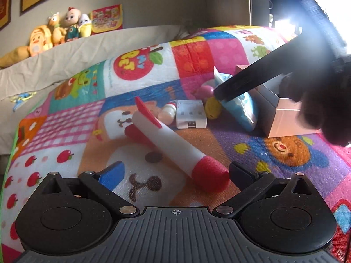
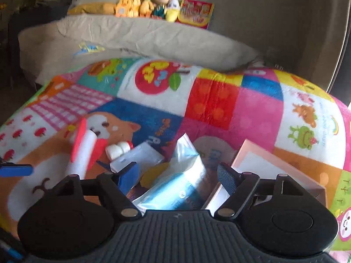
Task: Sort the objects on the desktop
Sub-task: 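Grasp the blue-white tissue packet with the right gripper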
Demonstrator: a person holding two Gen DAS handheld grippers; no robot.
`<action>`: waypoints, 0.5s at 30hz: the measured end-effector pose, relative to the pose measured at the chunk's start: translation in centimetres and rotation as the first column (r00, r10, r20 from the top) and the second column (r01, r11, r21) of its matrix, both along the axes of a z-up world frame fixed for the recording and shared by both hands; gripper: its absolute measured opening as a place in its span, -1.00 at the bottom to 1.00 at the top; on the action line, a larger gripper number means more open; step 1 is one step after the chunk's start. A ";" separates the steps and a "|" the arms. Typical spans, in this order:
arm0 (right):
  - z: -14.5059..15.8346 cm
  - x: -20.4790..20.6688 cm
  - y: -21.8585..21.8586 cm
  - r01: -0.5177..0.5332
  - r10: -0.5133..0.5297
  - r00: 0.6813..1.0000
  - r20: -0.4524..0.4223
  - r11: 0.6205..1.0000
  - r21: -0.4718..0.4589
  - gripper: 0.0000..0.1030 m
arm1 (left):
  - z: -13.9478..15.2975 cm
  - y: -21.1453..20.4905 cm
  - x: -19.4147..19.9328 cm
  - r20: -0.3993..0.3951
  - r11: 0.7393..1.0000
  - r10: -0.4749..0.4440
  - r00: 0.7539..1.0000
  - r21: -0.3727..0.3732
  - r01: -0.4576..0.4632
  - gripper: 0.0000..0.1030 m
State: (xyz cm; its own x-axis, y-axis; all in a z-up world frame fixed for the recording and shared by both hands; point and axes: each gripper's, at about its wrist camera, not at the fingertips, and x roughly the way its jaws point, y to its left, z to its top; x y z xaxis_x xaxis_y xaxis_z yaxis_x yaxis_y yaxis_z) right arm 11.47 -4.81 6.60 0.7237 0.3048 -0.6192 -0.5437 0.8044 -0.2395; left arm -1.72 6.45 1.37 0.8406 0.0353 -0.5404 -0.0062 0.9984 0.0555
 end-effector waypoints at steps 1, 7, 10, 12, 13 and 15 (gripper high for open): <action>-0.8 0.5 0.6 0.012 -0.012 1.000 -0.004 1.000 -0.023 0.53 | 0.0 -0.1 -0.1 0.003 1.000 -0.002 1.000 0.005 0.002 1.00; -2.4 1.5 1.5 0.054 -0.054 0.999 0.004 0.992 -0.111 -0.06 | 0.1 0.6 -0.9 0.005 0.999 -0.004 1.000 -0.037 0.004 1.00; -0.1 -0.5 -1.1 0.033 -0.031 0.996 -0.080 0.999 0.022 -0.17 | 0.2 1.0 -1.1 0.003 0.999 0.012 1.000 -0.042 -0.012 1.00; 1.4 -2.7 -3.7 -0.007 0.023 0.991 -0.132 0.992 0.124 -0.17 | 0.3 1.1 -1.2 -0.002 0.999 0.014 1.000 -0.051 -0.015 1.00; 2.0 -3.8 -5.1 -0.022 0.050 0.986 -0.161 0.985 0.174 -0.17 | 0.4 1.1 -1.2 -0.003 0.998 0.013 1.000 -0.056 -0.013 1.00; 2.5 -5.7 -8.1 -0.038 0.104 0.968 -0.228 0.961 0.273 -0.17 | 0.6 0.9 -1.1 -0.005 0.998 0.007 1.000 -0.068 -0.008 1.00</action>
